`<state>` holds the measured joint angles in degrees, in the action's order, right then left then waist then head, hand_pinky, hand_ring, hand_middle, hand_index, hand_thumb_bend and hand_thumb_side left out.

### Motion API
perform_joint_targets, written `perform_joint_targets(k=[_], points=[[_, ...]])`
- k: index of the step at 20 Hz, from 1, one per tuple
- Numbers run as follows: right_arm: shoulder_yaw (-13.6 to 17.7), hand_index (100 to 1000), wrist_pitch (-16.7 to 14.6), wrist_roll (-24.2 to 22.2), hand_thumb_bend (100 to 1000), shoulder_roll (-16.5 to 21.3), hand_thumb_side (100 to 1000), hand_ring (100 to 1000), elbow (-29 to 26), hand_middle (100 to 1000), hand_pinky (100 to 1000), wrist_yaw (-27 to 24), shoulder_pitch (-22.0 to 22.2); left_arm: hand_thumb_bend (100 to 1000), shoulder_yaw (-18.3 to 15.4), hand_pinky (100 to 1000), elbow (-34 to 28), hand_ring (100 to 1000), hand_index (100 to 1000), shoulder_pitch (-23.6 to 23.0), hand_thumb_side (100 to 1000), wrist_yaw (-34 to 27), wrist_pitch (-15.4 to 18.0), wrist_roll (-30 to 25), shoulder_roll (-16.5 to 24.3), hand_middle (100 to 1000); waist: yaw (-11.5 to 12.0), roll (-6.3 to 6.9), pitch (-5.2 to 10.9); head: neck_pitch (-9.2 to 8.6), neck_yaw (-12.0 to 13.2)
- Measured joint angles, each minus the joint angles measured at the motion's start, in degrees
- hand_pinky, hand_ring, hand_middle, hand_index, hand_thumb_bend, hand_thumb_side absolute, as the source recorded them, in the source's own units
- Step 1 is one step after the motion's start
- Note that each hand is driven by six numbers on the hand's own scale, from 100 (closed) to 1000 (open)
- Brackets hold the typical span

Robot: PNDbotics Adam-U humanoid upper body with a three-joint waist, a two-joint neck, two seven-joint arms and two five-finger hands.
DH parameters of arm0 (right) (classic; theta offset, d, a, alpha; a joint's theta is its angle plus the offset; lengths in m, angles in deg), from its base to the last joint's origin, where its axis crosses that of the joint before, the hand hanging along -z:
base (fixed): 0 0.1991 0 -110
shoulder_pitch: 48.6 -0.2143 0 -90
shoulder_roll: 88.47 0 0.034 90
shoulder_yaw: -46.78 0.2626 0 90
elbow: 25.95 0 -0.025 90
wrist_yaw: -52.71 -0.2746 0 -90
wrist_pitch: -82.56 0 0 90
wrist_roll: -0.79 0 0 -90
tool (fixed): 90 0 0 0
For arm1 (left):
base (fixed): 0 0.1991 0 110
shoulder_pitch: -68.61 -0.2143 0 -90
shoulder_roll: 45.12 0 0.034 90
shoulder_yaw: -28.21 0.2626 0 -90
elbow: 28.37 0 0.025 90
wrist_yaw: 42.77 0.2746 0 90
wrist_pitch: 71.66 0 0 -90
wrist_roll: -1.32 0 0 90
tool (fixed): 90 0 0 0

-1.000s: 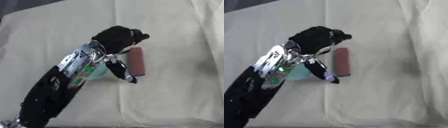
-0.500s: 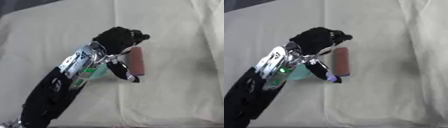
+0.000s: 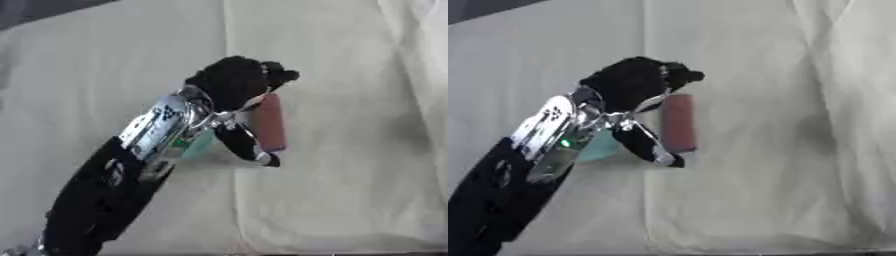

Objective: Pick up objects on the table and place them in the box.

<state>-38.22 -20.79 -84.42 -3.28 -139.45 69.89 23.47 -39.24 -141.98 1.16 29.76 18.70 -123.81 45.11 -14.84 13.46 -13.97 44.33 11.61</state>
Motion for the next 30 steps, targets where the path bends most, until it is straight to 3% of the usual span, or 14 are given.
perform_joint_targets(k=[7,16,30], points=[[0.0,821,-0.01,-0.01,100,0.0,500,603,0.0,868,395,-0.24,-0.04,810,0.65,790,0.0,769,1000,0.73,573,1.3,1.48,-0.36,2.79,859,-0.19,0.0,-0.02,0.0,0.0],[0.0,821,-0.11,-0.12,100,0.0,500,604,0.0,869,395,-0.51,-0.04,756,0.72,776,0.0,757,1000,1.15,579,1.57,1.94,-0.4,3.42,850,-0.19,0.0,-0.14,0.0,0.0],[0.08,821,-0.26,-0.26,100,-0.02,500,604,0.0,869,396,-0.56,-0.07,643,0.29,733,0.93,720,1000,-0.53,598,2.66,-0.77,1.33,-2.36,825,0.11,0.0,-0.32,0.0,-0.09]])
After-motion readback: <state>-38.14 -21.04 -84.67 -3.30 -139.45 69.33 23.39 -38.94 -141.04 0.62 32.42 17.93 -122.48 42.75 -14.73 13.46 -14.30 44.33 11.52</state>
